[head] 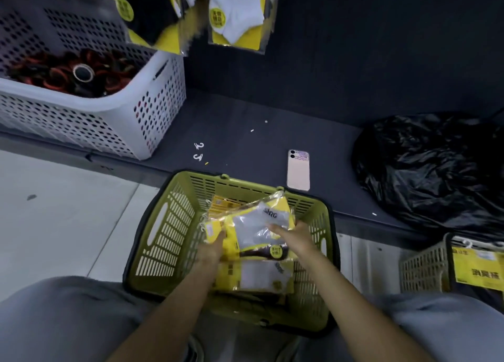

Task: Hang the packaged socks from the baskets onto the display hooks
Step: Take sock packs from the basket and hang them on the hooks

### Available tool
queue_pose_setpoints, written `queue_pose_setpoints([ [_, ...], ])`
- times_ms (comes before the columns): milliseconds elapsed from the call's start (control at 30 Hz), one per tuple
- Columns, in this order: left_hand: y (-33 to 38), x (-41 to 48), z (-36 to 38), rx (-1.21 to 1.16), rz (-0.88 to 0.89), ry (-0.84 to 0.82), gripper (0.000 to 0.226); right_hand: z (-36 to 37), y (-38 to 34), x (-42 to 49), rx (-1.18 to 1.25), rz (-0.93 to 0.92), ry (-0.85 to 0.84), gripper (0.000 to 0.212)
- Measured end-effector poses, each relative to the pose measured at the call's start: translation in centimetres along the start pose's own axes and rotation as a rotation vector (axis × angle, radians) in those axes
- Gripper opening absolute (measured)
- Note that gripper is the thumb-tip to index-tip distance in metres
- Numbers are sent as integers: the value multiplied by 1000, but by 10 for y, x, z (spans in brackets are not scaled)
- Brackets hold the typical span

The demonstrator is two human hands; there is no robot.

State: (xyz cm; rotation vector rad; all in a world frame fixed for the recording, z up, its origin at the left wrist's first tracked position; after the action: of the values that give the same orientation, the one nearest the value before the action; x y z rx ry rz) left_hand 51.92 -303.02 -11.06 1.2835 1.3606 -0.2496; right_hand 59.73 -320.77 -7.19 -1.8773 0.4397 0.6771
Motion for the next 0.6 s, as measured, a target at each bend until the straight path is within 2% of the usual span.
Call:
queue_pose_setpoints([
  [33, 14, -8, 1, -50, 32, 14, 89, -5, -13, -3, 77, -17, 32, 57],
  [100, 42, -27, 4, -242, 31, -140, 89, -17, -40, -13, 225, -44, 67, 67],
  [167, 75, -55, 4, -448, -4, -422, 63, -26, -64, -26, 399, -97, 54, 75],
  [200, 91, -70, 3, -545, 35, -535, 50, -27, -75, -33, 455, -112, 44, 87],
  [267, 117, -97, -1, -633, 228, -651, 42, -26, -95, -48, 554, -150, -1, 108],
  [367, 144, -127, -19, -645, 469, -560, 42, -20, -122, -67, 664, -251, -108, 107],
  [433, 161, -141, -38, -603, 636, -435, 35, -20, -143, -81, 578, -353, -90, 111],
  [533, 189, -161, -70, -475, 896, -255, 29, -25, -180, -95, 488, -547, 25, 88],
  [600, 208, -171, -86, -404, 1041, -202, 17, -28, -209, -105, 416, -713, 49, 71],
])
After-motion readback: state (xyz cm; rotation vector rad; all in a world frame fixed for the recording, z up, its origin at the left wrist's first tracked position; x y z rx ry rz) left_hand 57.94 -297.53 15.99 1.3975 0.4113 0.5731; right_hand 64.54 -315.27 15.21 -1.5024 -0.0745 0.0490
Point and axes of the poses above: each hand's wrist, its own x-axis towards the middle knuckle, its own z-axis out of the palm, y = z × x, the point moved 1 cm from there along x, towards the middle knuckle, and after that the axes turned 2 degrees about y, right-handed, at the moved point
